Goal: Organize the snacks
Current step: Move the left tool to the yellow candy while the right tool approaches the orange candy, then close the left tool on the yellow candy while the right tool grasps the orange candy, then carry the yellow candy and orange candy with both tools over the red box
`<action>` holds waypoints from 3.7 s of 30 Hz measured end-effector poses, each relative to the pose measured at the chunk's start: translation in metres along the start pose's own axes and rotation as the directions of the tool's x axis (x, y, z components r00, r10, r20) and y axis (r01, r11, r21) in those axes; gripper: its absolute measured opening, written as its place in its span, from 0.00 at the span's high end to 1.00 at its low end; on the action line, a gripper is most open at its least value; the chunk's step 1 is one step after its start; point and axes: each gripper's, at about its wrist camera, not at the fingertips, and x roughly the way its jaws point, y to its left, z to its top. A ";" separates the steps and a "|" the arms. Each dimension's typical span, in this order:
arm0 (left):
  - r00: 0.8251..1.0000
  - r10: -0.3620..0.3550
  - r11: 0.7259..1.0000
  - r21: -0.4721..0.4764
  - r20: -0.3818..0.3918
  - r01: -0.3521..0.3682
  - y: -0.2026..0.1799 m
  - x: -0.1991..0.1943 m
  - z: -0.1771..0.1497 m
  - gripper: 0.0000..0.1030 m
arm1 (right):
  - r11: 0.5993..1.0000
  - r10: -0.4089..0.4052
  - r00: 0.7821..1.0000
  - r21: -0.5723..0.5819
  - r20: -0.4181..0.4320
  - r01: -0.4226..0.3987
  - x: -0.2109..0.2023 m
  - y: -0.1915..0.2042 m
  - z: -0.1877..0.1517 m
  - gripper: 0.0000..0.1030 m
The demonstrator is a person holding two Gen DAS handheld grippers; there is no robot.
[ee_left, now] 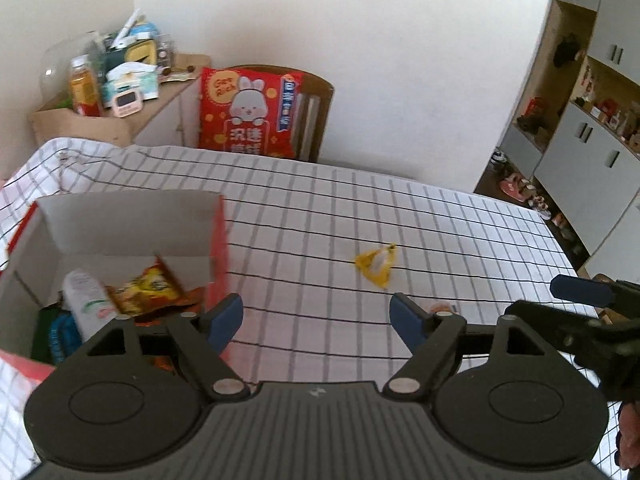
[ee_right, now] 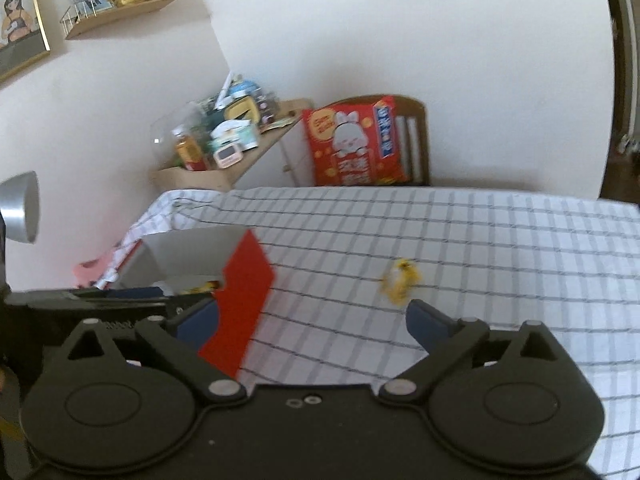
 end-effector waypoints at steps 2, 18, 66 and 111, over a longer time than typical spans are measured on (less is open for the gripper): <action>1.000 -0.001 1.000 0.010 -0.012 0.001 -0.012 0.010 0.000 0.22 | 0.999 -0.029 0.999 -0.031 0.014 0.029 0.000 -0.012 -0.005 0.02; 0.983 0.019 0.979 0.201 -0.180 0.018 -0.084 0.123 0.022 0.22 | 0.965 0.023 0.988 -0.256 -0.150 -0.062 0.053 -0.101 -0.008 0.04; 0.935 0.082 0.983 0.185 -0.344 -0.018 -0.072 0.255 0.039 0.66 | 0.929 -0.035 0.952 -0.360 -0.305 -0.081 0.155 -0.111 -0.036 0.74; 0.971 0.175 0.979 -0.078 -0.163 -0.189 0.042 -0.034 0.005 0.66 | 0.968 0.174 0.974 -0.159 -0.143 -0.196 0.016 0.025 0.004 0.75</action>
